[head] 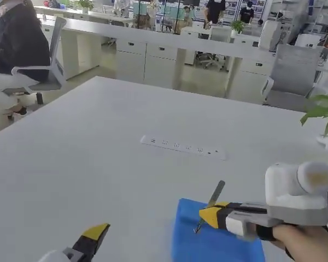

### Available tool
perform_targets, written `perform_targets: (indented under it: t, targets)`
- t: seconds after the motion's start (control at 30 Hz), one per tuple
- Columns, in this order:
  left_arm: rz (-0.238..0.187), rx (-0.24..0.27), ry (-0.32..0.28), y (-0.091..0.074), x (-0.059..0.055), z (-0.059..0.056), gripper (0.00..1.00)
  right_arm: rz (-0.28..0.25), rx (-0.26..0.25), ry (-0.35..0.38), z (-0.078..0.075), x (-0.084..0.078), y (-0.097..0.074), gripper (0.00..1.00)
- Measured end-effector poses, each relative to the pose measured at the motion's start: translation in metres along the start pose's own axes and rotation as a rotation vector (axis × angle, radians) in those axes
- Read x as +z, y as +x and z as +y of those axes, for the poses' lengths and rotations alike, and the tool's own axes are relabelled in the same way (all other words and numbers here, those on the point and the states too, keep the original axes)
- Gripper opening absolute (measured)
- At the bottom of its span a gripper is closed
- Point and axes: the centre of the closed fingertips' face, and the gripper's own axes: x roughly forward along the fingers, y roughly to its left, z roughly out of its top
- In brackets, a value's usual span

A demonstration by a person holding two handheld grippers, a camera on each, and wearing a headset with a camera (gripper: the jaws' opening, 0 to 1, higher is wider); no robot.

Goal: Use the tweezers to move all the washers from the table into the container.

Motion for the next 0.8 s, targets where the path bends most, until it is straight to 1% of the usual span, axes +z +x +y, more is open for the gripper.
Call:
perform_targets:
  t: [0.03, 0.07, 0.1, 0.13, 0.17, 0.2, 0.23, 0.27, 0.4, 0.53, 0.6, 0.67, 0.73, 0.8]
  targets:
    - [-0.011, -0.010, -0.007, 0.000, 0.001, -0.003, 0.99, 0.008, -0.010, 0.005, -0.004, -0.001, 0.004, 0.04]
    - [-0.041, -0.026, 0.011, 0.002, 0.003, -0.006, 0.99, 0.015, -0.017, 0.002, -0.006, -0.003, 0.007, 0.04]
    - [-0.045, -0.032, 0.034, 0.002, 0.003, -0.007, 0.99, 0.022, -0.022, -0.002, -0.007, -0.004, 0.009, 0.04]
    - [-0.021, -0.025, 0.047, 0.003, 0.000, -0.006, 0.99, 0.029, -0.024, -0.006, -0.008, -0.006, 0.013, 0.04]
    - [-0.003, -0.013, 0.046, 0.003, -0.002, -0.004, 0.99, 0.034, -0.025, -0.007, -0.010, -0.007, 0.015, 0.04]
    - [-0.011, -0.015, 0.043, 0.002, -0.002, -0.004, 0.99, 0.043, -0.027, -0.007, -0.010, -0.010, 0.018, 0.04]
    - [-0.024, -0.023, 0.025, 0.002, -0.001, -0.004, 0.99, 0.048, -0.027, -0.008, -0.010, -0.012, 0.019, 0.04]
    - [-0.026, -0.026, 0.008, 0.002, -0.001, -0.003, 0.99, 0.053, -0.028, -0.012, -0.011, -0.014, 0.022, 0.04]
    - [-0.032, -0.008, -0.018, 0.000, -0.001, 0.003, 0.99, 0.057, -0.031, -0.017, -0.014, -0.019, 0.026, 0.04]
    - [-0.036, 0.026, -0.049, -0.002, -0.002, 0.012, 0.97, 0.047, -0.025, -0.017, -0.014, -0.022, 0.032, 0.04]
    - [-0.043, 0.023, -0.075, -0.002, -0.002, 0.013, 0.97, 0.050, -0.020, -0.022, -0.014, -0.025, 0.035, 0.04]
    - [-0.044, 0.021, -0.084, -0.002, -0.002, 0.012, 0.96, 0.055, -0.016, -0.033, -0.013, -0.028, 0.037, 0.04]
    - [-0.037, 0.022, -0.085, -0.002, -0.003, 0.012, 0.96, 0.053, -0.017, -0.057, -0.011, -0.030, 0.037, 0.04]
    - [-0.030, 0.026, -0.083, -0.002, -0.004, 0.013, 0.95, 0.053, -0.013, -0.064, -0.011, -0.031, 0.037, 0.04]
